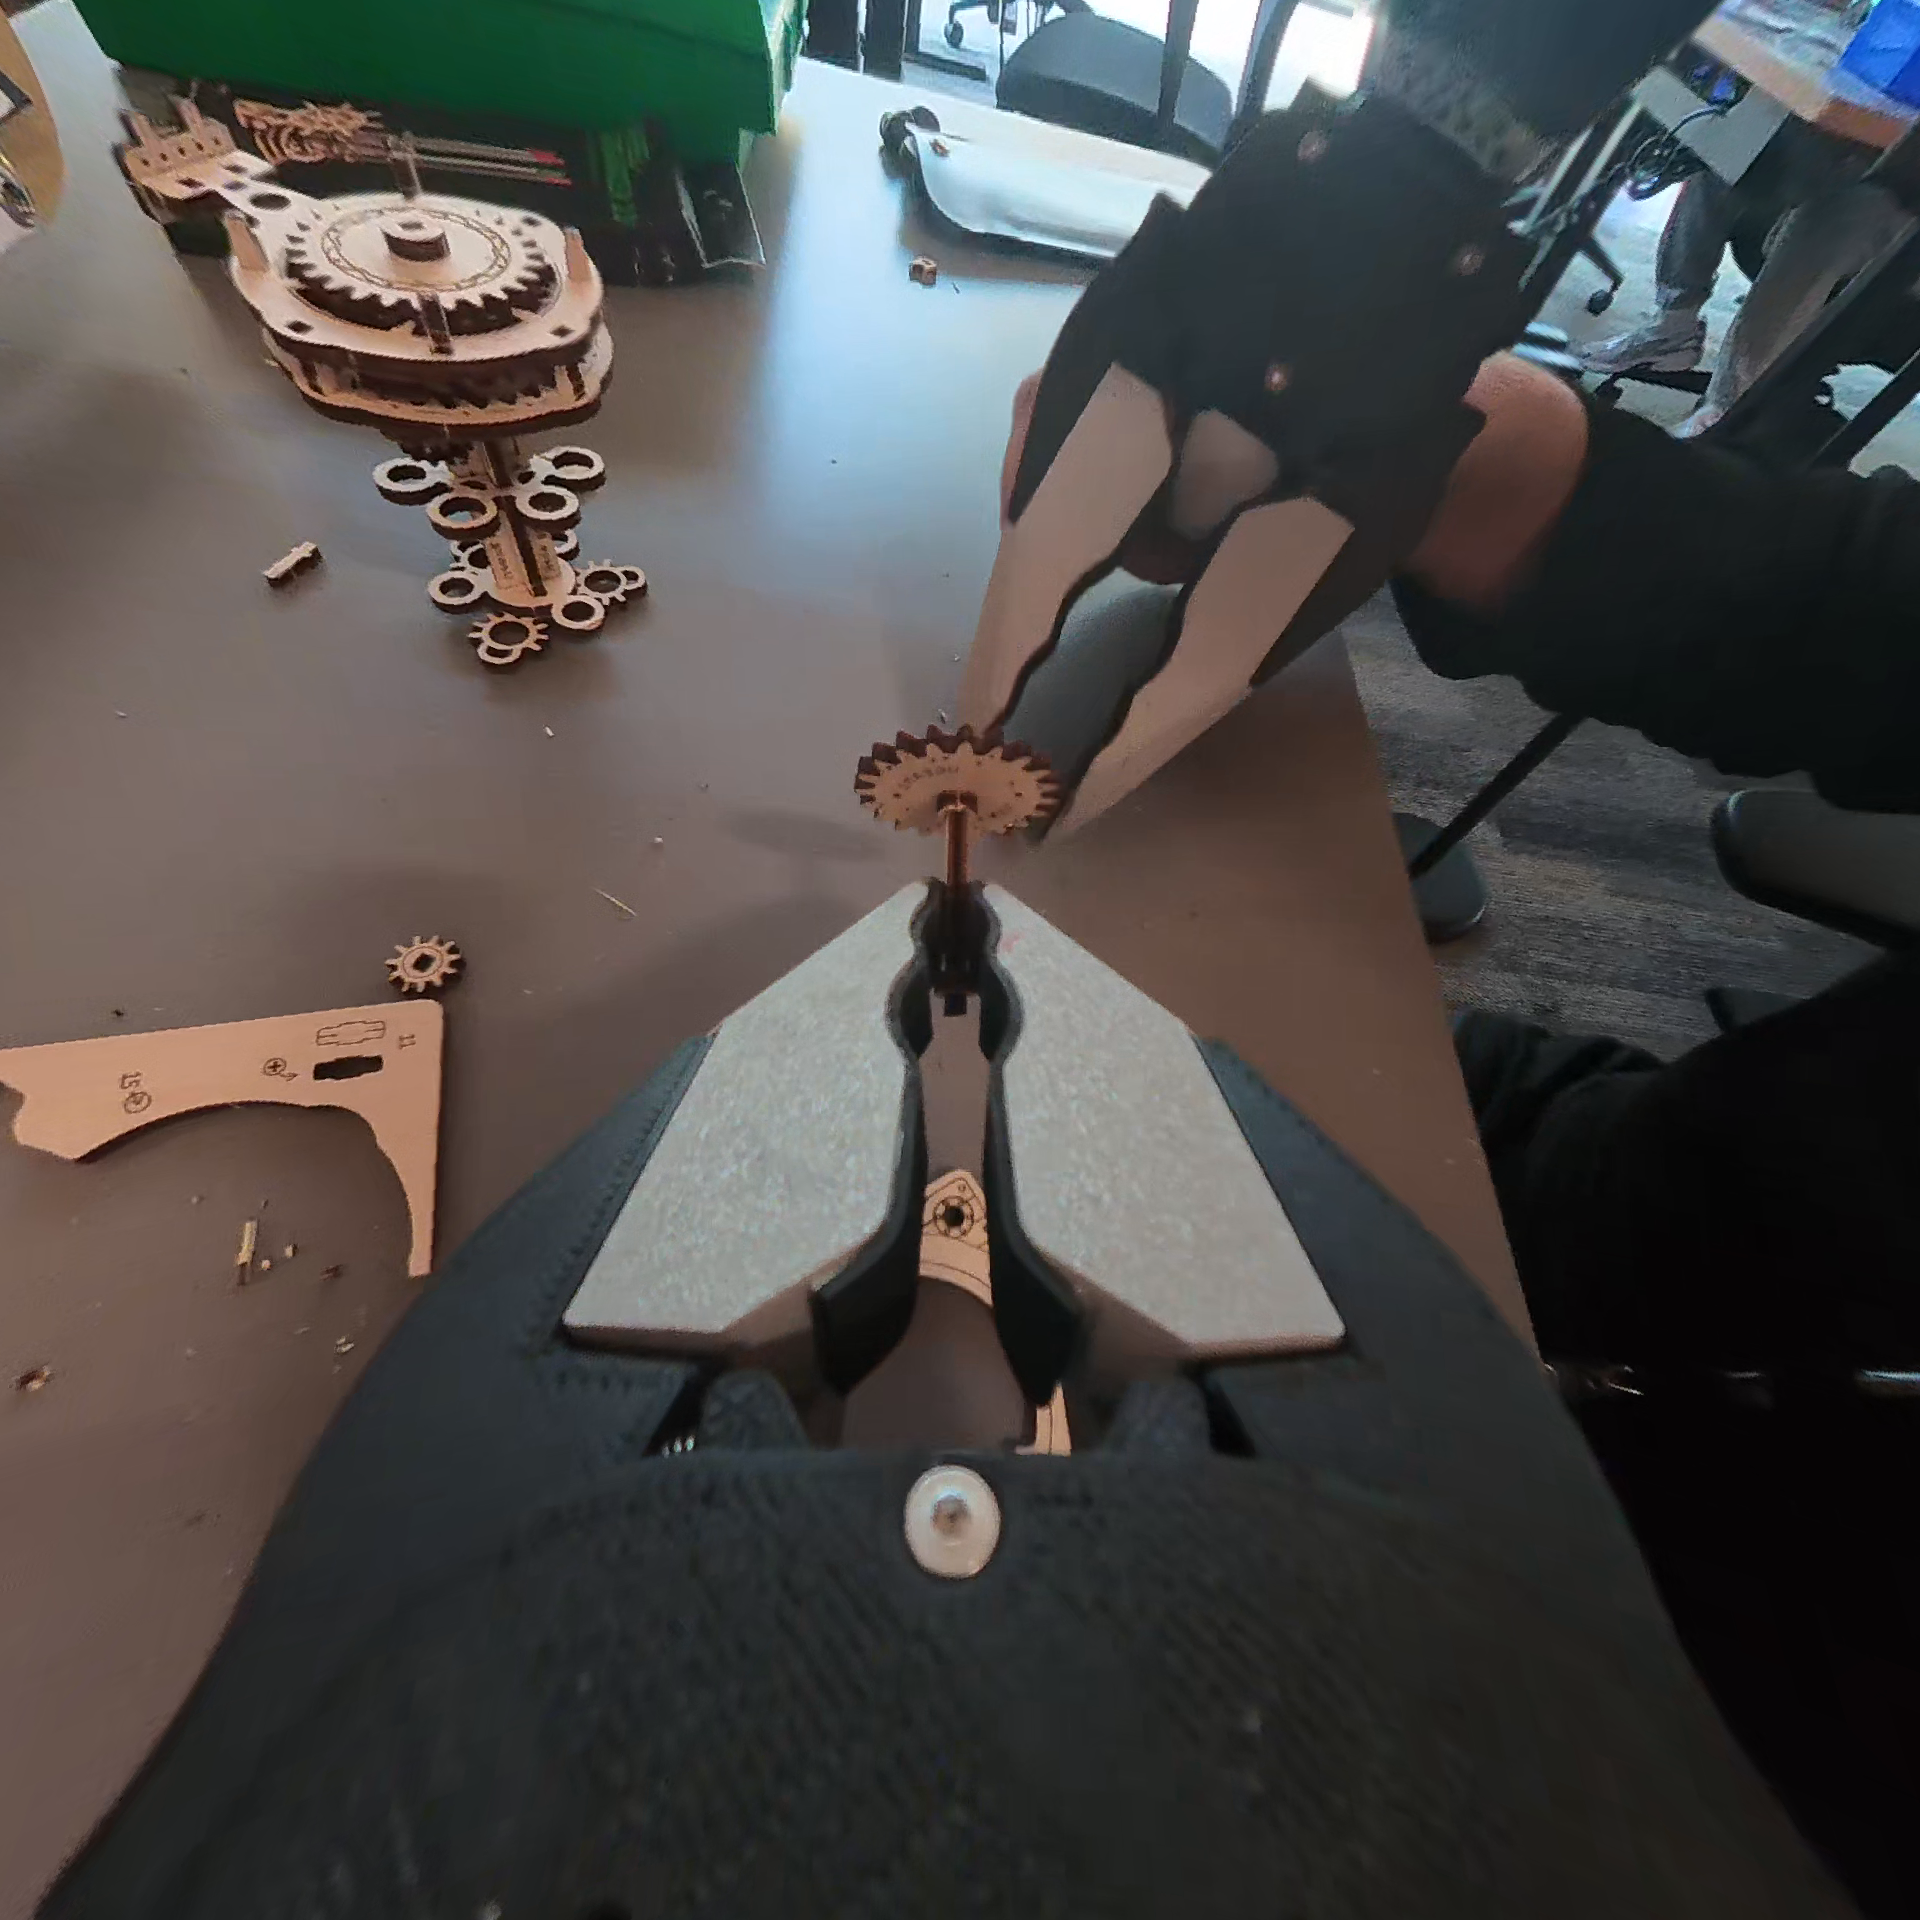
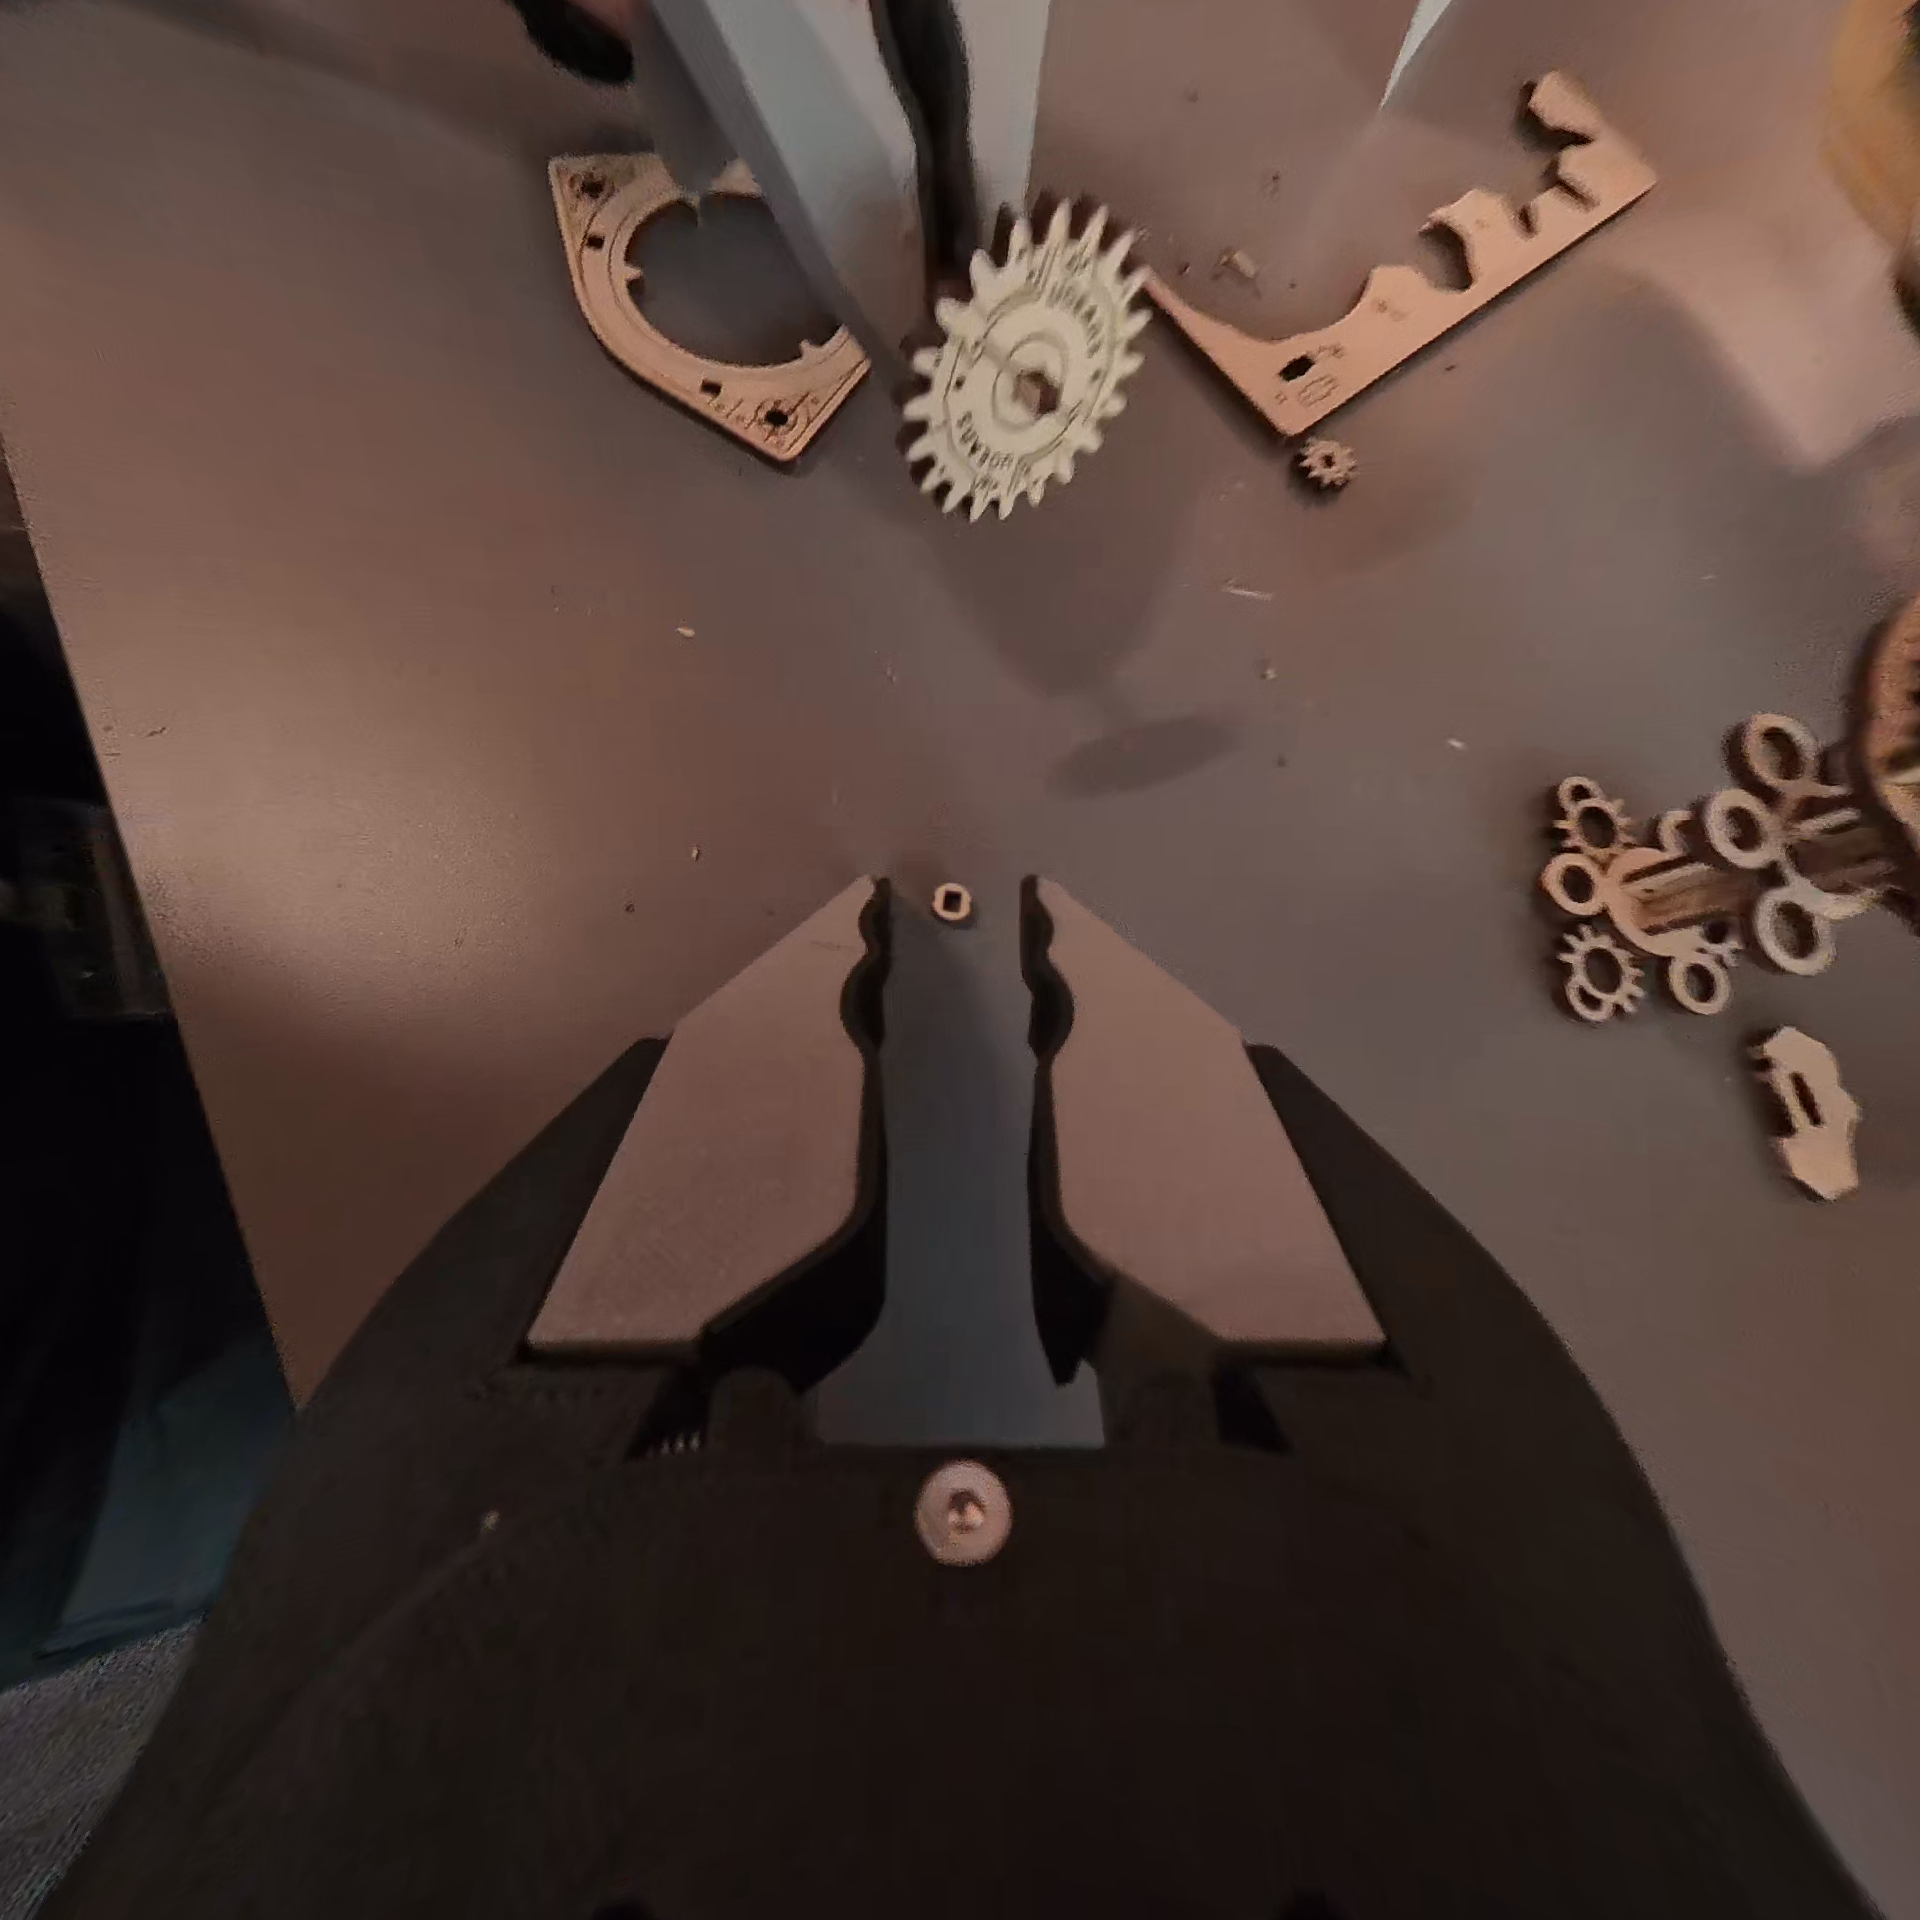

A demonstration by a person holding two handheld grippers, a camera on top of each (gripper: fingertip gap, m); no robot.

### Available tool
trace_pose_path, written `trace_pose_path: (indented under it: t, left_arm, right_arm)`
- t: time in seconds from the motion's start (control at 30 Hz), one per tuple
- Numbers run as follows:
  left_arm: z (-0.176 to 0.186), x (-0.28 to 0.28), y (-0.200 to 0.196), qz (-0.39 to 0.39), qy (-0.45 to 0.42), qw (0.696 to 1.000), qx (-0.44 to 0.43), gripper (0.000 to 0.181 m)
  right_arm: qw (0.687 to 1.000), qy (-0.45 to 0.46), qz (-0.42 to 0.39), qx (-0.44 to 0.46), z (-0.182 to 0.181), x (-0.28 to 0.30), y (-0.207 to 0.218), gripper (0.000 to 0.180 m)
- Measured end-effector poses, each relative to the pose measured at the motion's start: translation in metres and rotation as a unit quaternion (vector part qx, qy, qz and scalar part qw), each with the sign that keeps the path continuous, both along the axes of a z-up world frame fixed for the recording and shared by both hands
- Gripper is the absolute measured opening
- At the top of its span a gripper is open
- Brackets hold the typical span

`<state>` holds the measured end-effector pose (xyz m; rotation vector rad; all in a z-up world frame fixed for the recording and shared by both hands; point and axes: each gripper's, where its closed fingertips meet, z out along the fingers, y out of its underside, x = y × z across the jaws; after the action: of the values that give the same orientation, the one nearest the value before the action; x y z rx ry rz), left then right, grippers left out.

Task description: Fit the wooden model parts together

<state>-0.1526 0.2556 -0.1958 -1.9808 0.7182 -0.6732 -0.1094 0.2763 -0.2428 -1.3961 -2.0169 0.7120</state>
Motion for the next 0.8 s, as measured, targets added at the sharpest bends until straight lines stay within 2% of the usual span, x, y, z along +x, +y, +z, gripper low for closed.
trace_pose_path:
  t: [0.07,0.1,0.27,0.4,0.5,0.6,0.7,0.8]
  left_arm:
    - [0.0,-0.003,-0.001,0.001,0.01,1.0,0.0,0.001]
    - [-0.001,-0.005,-0.001,0.003,0.023,1.0,0.002,0.001]
    - [-0.004,-0.009,-0.005,-0.007,0.086,0.996,0.022,0.001]
    - [-0.013,-0.011,-0.014,-0.039,0.148,0.988,0.024,0.001]
    - [-0.024,-0.013,-0.017,-0.045,0.195,0.98,-0.001,0.001]
    - [-0.024,-0.005,-0.02,-0.066,0.233,0.97,-0.009,0.001]
    - [-0.017,0.004,-0.025,-0.088,0.263,0.961,-0.009,0.001]
    - [-0.014,0.002,-0.029,-0.094,0.31,0.946,-0.026,0.002]
  right_arm:
    - [1.0,-0.006,0.013,-0.015,-0.003,-0.004,-0.007,0.003]
    - [0.999,-0.004,0.022,-0.024,-0.004,-0.007,-0.013,0.0]
    - [0.997,-0.002,0.077,-0.021,-0.004,-0.017,-0.051,0.002]
    - [0.997,0.016,0.06,-0.038,0.016,-0.012,-0.047,0.021]
    - [0.995,0.084,0.022,-0.056,0.057,-0.015,-0.034,0.053]
    - [0.993,0.108,0.042,0.008,0.069,-0.028,-0.044,0.051]
    - [0.992,0.068,0.042,0.094,0.049,-0.042,-0.041,0.043]
    - [0.994,0.047,0.049,0.091,0.038,-0.043,-0.047,0.032]
